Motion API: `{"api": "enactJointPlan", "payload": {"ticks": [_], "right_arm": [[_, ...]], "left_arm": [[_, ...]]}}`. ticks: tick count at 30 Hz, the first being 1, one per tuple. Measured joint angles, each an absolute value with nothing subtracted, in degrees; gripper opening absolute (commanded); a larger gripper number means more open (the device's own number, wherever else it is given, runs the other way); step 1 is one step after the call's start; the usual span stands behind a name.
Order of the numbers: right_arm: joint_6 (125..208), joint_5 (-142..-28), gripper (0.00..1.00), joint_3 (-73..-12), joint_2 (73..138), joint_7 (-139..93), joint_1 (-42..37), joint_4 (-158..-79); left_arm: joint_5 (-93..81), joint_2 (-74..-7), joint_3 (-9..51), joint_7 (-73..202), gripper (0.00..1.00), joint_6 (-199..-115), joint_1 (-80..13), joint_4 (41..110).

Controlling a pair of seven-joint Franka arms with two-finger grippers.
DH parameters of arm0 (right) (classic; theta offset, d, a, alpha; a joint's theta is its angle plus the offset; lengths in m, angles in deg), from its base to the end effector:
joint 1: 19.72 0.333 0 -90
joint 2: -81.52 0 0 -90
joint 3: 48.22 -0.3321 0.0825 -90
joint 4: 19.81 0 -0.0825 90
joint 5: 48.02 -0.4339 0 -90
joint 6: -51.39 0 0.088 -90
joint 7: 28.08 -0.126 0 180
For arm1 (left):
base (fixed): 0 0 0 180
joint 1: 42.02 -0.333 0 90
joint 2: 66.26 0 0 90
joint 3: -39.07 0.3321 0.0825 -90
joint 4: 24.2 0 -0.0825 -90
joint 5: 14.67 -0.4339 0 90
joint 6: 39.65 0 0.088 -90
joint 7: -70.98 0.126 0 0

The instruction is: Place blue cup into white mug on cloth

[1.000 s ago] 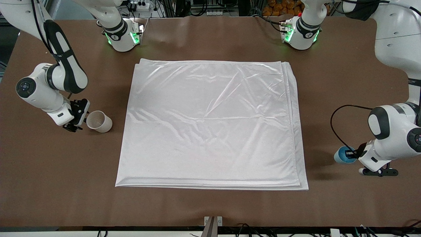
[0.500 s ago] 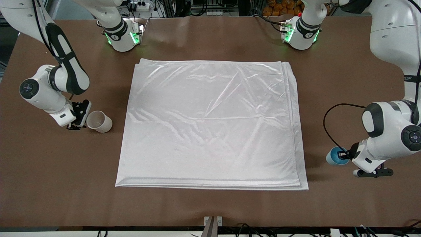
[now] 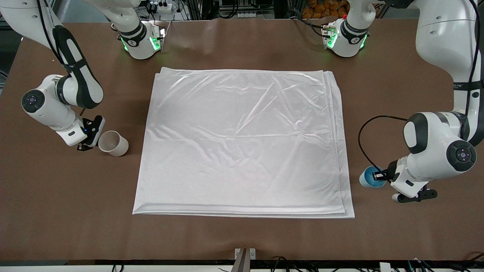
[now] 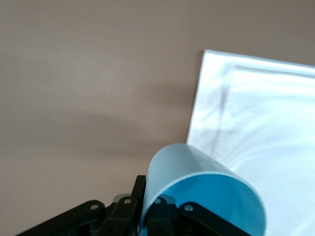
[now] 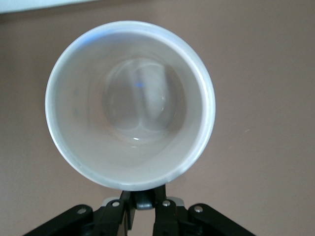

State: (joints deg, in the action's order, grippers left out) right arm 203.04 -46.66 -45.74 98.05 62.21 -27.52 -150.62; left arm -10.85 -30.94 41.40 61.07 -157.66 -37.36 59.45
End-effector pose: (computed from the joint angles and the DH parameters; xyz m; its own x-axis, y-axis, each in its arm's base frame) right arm 0.5652 -0.1028 0.1882 0.1520 0.9881 -0.0255 0.9859 -0.1497 0.0749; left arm 0.7638 -0.0405 0.2912 0.9875 0.1558 -0.0223 0.1564 -0.9872 0.0315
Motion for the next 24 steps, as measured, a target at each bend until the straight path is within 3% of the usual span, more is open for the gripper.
{"api": "enactJointPlan", "payload": {"ticks": [7,13,24], "right_arm": [[201.2,-46.9,0.00,-51.3,96.3,61.2,-27.5,-148.1],[192.1,-47.1,0.00,-55.7,95.2,56.8,-26.2,-142.9],[185.6,-47.2,0.00,-57.1,95.2,45.6,-16.7,-137.6]], "left_arm": [[-10.8,-31.5,41.3,57.3,0.00,-156.5,-35.1,59.5],[-10.7,-31.7,40.8,55.6,0.00,-156.3,-34.4,59.5],[-10.5,-32.4,38.5,51.6,0.00,-156.0,-34.1,59.4]]}}
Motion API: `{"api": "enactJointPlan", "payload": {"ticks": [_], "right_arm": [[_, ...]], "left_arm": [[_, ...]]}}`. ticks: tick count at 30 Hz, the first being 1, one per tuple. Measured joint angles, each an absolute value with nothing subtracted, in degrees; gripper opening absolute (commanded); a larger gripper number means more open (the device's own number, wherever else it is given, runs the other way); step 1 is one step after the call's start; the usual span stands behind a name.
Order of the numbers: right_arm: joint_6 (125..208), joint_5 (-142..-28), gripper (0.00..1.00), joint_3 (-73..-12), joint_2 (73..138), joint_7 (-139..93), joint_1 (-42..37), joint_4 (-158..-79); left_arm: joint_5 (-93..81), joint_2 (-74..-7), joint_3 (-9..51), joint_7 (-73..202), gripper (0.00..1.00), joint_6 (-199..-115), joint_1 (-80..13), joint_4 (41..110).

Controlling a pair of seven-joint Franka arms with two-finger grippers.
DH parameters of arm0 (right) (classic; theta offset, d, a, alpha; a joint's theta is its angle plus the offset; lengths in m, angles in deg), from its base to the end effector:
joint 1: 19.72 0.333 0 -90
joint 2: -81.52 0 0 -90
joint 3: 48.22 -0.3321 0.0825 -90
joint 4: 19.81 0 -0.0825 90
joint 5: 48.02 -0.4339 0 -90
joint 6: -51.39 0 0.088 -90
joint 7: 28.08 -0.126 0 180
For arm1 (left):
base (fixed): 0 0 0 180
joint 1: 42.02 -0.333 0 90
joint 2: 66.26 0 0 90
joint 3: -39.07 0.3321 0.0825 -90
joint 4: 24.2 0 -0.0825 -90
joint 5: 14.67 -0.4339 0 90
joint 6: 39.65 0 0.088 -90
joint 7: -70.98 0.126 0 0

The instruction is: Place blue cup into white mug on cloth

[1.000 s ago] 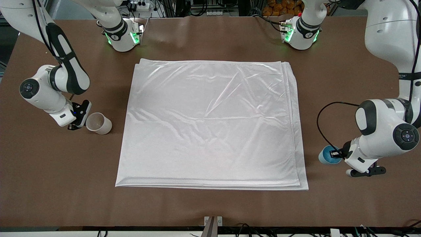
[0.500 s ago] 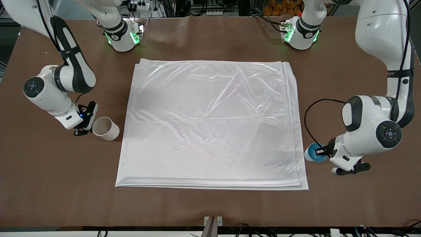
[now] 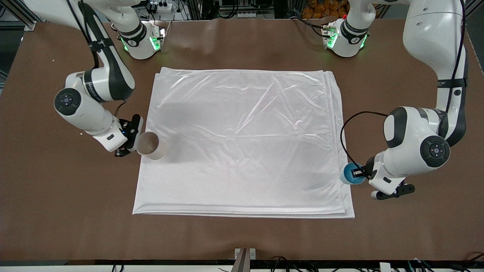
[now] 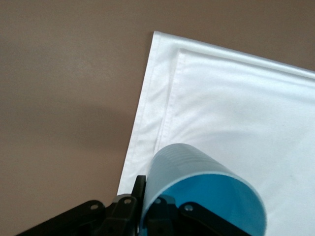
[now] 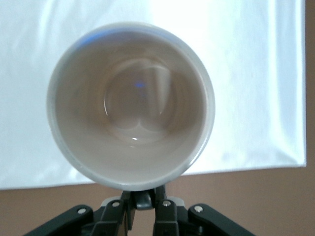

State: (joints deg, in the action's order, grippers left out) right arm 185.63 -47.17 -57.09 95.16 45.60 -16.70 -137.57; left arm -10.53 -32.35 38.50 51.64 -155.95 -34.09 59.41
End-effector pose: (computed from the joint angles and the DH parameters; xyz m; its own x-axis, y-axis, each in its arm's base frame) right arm 0.6195 0.1288 0.2915 0.0715 0.9967 0.0390 0.9964 -0.0732 0.0434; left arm 0.7531 -0.1168 0.3076 0.9744 0.2202 -0.0442 0.2226 -0.9732 0.0582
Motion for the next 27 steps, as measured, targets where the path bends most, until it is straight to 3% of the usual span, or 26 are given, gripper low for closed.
{"api": "enactJointPlan", "payload": {"ticks": [16,27], "right_arm": [[185.7,-47.0,0.00,-57.2,98.7,28.6,2.3,-133.9],[185.7,-42.6,0.00,-57.0,104.4,19.5,7.6,-129.1]], "left_arm": [[-10.5,-32.9,34.3,44.0,0.00,-154.0,-32.4,59.4],[-10.5,-32.9,33.8,32.9,0.00,-153.9,-24.4,59.4]]}}
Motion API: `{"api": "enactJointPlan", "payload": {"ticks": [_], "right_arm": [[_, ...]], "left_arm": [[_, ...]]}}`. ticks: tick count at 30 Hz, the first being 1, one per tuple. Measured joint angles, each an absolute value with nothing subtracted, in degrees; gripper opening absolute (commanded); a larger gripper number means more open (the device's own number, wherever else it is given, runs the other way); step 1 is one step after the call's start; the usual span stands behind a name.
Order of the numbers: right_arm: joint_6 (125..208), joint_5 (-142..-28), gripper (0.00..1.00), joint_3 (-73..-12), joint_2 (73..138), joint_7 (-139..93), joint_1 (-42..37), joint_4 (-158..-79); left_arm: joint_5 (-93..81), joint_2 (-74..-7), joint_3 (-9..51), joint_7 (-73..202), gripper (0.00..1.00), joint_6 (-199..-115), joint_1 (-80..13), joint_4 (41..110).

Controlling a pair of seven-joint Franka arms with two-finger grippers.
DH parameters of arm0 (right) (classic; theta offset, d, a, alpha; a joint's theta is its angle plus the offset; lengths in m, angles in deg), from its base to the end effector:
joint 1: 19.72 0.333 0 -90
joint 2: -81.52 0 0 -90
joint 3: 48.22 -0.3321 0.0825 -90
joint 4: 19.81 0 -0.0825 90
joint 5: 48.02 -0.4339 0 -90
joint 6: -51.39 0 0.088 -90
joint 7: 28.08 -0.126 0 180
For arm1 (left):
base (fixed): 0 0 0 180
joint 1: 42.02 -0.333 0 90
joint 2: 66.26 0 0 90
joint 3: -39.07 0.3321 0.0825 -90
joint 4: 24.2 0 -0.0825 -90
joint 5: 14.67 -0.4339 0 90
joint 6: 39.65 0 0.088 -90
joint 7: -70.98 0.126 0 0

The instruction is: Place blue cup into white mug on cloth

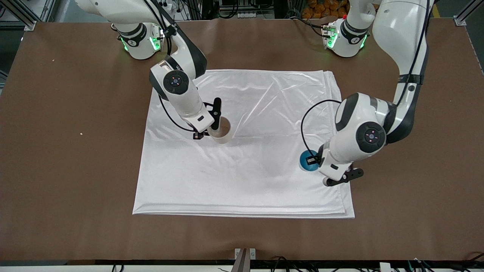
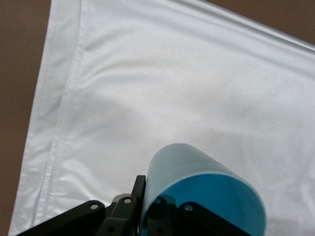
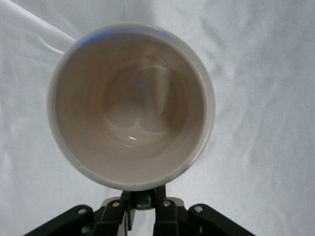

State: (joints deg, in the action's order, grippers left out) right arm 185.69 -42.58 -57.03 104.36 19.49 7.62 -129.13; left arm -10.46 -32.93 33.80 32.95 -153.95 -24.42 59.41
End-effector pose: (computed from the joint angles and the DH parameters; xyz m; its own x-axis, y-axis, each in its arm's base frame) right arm 0.5487 0.3931 0.2573 0.0574 0.9981 0.0208 0.9975 -0.0582 0.0394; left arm 0.7001 -0.2902 0.3142 0.9477 0.3003 -0.1080 0.3080 -0.9493 0.0625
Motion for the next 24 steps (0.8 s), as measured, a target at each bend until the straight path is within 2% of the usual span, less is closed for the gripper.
{"api": "enactJointPlan", "payload": {"ticks": [10,24], "right_arm": [[185.8,-40.9,0.00,-57.0,110.0,17.2,10.2,-124.3],[187.9,-40.6,0.00,-56.9,113.0,17.2,10.6,-123.8]], "left_arm": [[-10.5,-32.9,33.7,25.0,0.00,-153.8,-18.1,59.4],[-10.5,-32.9,33.6,18.4,0.00,-153.8,-12.2,58.3]]}}
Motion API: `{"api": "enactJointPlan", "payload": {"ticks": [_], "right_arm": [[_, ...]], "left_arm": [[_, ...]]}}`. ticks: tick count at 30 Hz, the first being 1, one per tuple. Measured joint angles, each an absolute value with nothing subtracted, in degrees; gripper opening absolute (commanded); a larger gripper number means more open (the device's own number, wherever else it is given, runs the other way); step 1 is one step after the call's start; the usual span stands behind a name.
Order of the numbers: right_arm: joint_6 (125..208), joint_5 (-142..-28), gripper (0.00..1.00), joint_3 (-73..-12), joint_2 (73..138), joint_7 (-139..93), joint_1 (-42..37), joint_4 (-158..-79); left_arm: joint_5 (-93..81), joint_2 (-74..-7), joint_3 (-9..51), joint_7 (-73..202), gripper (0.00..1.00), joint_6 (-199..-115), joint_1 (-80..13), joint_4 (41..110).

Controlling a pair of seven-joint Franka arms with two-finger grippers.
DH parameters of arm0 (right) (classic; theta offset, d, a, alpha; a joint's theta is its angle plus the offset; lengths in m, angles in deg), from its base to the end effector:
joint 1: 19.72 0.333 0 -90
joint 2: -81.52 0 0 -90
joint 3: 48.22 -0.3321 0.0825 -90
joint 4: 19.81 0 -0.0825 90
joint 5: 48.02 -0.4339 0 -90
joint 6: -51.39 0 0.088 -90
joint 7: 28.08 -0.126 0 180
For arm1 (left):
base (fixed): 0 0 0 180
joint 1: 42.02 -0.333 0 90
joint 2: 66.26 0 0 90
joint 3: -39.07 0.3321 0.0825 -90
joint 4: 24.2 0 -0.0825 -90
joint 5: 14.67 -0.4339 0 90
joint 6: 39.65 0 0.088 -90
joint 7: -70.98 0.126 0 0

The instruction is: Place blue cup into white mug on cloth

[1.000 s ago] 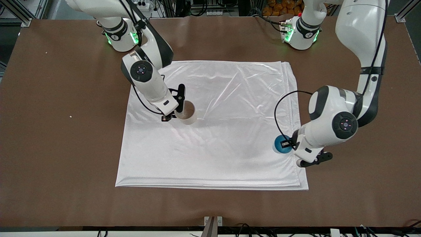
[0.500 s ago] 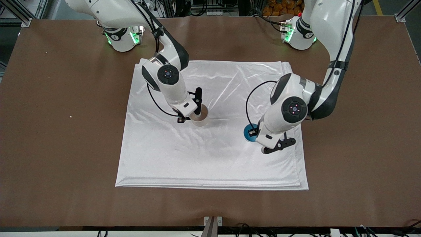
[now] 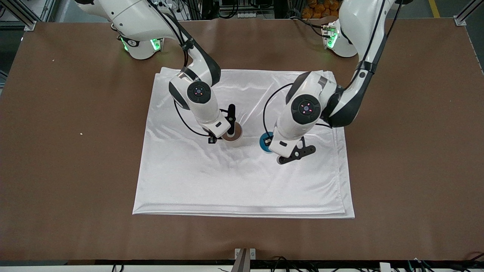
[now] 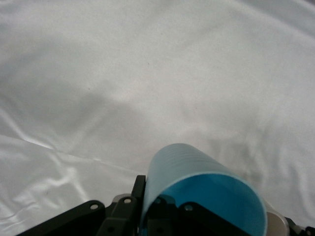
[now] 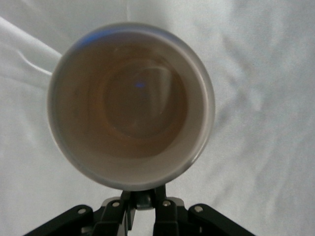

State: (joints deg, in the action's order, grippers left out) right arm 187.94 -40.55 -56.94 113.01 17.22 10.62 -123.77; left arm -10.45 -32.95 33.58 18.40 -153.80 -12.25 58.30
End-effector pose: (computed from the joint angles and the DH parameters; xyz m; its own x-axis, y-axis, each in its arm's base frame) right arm 0.5472 0.4338 0.2014 0.0279 0.9996 0.0101 0.9992 -0.0282 0.0286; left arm 0.6257 -0.4354 0.3242 0.9350 0.3366 -0.1121 0.3435 -0.9379 0.0487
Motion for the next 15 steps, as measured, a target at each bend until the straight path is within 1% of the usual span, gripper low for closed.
{"api": "enactJointPlan", "payload": {"ticks": [3,5,7,8,9,10,13,15], "right_arm": [[188.1,-40.4,0.00,-56.9,113.3,17.2,10.7,-123.7],[188.1,-40.2,0.03,-56.9,113.5,17.2,10.7,-123.7],[188.1,-40.1,0.13,-56.9,113.5,17.2,10.8,-123.7],[188.1,-40.1,0.22,-56.9,113.5,17.2,10.8,-123.7],[188.1,-40.1,0.35,-56.9,113.5,17.2,10.8,-123.7],[188.1,-40.1,0.41,-56.9,113.5,17.2,10.8,-123.6],[188.1,-40.1,0.47,-56.8,113.5,17.2,10.8,-123.4],[188.1,-40.1,0.49,-56.7,113.5,17.2,10.8,-123.1]], "left_arm": [[-10.5,-33.0,33.6,16.7,0.00,-153.8,-10.7,58.0],[-10.5,-33.0,33.6,16.0,0.00,-153.8,-9.9,57.7],[-10.5,-33.0,33.6,15.6,0.00,-153.8,-9.3,57.5],[-10.5,-33.0,33.6,15.4,0.00,-153.8,-9.1,57.3],[-10.5,-33.0,33.6,15.2,0.00,-153.8,-8.9,57.2],[-10.5,-33.0,33.6,15.0,0.00,-153.8,-8.7,57.1],[-10.5,-33.0,33.5,14.2,0.00,-153.8,-8.1,56.8],[-10.5,-33.0,33.5,13.9,0.00,-153.8,-7.7,56.7]]}}
